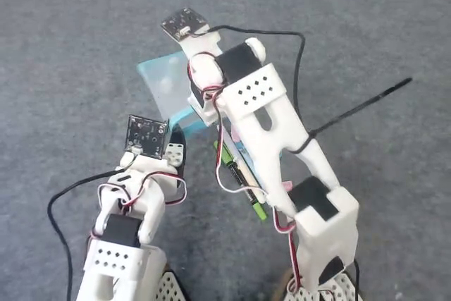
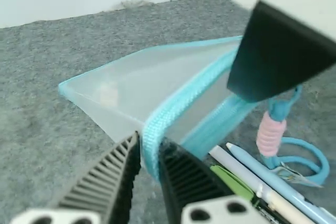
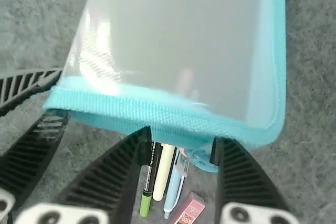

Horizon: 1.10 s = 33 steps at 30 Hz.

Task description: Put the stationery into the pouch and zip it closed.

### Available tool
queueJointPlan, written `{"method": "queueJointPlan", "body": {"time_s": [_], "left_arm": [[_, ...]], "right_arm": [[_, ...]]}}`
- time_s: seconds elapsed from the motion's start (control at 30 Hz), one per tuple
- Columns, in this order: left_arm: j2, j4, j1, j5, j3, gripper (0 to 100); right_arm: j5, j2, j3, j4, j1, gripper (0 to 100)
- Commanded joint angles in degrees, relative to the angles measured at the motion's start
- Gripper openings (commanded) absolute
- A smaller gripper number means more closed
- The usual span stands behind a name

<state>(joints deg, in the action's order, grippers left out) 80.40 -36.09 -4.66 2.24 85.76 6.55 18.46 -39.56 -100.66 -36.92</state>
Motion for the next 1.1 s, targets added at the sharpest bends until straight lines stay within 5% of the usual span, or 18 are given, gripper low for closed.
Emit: {"method": "queueJointPlan", "body": {"time_s": [0.0,0.4,0.7,1.07], "left_arm": [[1.23,0.26,2.99,0.09,-1.19,1],[1.14,1.14,6.68,0.00,-1.63,1],[0.97,1.05,9.05,-2.37,-2.07,1],[0.88,1.05,9.05,-2.55,-2.07,1]], "right_arm": [[2.55,-9.36,0.18,-1.89,-0.22,19.1],[11.34,-34.51,36.31,-0.92,4.70,19.0],[12.40,-50.51,72.18,12.53,8.22,19.0],[13.01,-52.97,87.47,22.11,13.85,19.3]]}}
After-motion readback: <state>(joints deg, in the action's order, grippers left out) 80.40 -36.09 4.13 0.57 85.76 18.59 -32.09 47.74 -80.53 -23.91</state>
